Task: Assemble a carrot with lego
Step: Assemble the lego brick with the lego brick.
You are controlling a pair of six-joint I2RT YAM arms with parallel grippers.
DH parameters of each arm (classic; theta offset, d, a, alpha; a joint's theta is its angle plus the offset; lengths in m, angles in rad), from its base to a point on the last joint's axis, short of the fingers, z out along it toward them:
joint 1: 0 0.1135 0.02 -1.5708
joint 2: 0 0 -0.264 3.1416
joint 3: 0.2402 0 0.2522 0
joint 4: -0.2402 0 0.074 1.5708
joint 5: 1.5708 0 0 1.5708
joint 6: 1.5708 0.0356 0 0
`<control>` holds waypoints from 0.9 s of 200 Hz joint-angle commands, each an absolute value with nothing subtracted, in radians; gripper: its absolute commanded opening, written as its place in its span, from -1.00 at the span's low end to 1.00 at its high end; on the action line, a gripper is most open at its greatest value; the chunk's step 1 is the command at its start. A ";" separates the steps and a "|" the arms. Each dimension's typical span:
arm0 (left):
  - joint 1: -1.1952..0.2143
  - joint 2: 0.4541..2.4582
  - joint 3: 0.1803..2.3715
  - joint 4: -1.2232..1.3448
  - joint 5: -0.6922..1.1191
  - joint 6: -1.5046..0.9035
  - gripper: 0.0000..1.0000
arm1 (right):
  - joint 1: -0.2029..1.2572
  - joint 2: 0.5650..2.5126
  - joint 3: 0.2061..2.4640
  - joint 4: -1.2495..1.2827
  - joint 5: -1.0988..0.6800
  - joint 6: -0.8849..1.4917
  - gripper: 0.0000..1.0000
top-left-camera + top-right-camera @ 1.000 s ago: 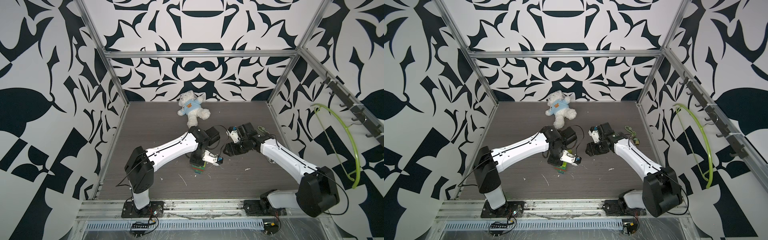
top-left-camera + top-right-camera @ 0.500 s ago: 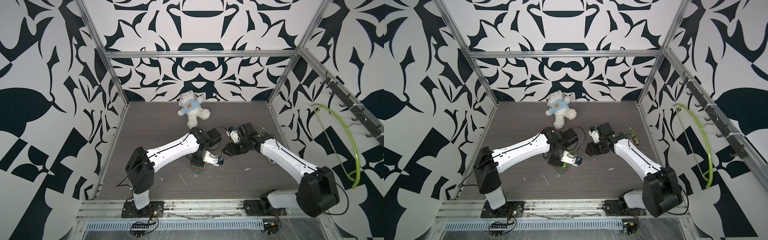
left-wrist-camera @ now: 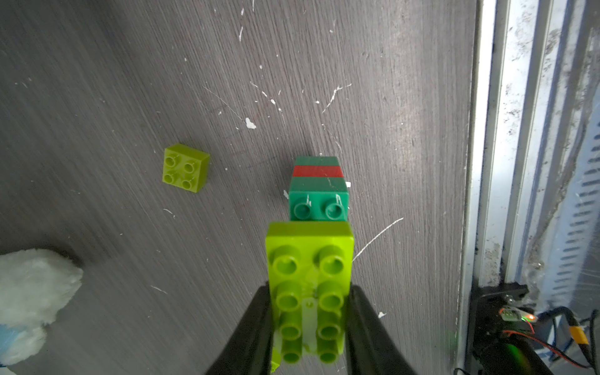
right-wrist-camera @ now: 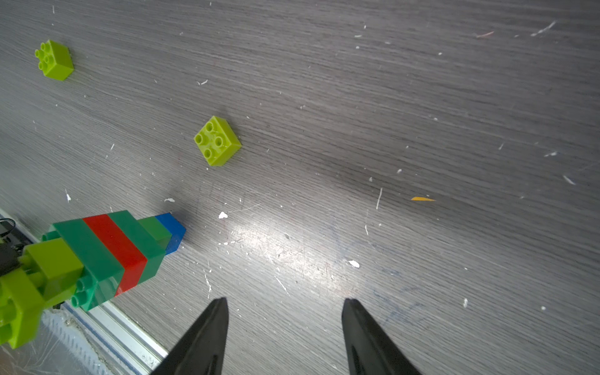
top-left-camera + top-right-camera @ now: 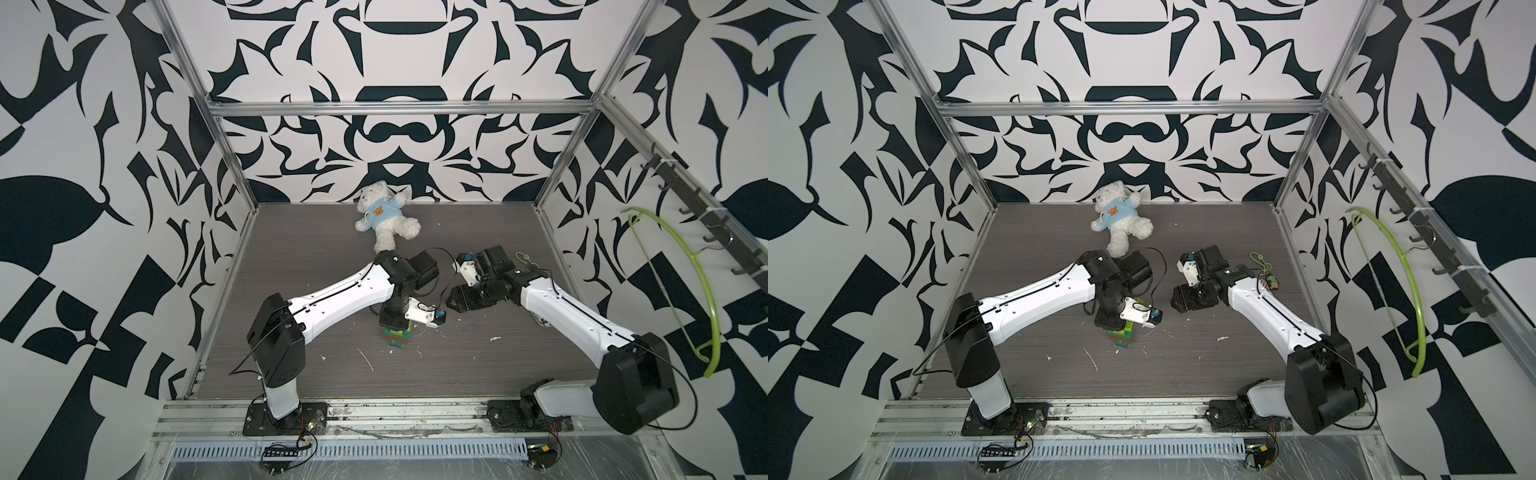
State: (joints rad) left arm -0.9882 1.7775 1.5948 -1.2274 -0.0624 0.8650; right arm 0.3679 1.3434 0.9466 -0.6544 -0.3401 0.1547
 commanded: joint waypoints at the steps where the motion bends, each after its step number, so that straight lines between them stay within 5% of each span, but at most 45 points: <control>1: -0.983 1.766 1.595 -1.274 -0.021 0.871 -0.67 | 0.373 1.341 0.946 -0.653 -0.344 0.147 0.22; 180: -0.962 1.852 1.523 -1.287 -0.073 0.928 -0.70 | 0.374 1.345 0.944 -0.653 -0.347 0.147 0.22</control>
State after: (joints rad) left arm -0.9695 1.7878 1.5784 -1.2289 -0.0525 0.8997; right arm 0.3683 1.3434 0.9466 -0.6544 -0.3401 0.1547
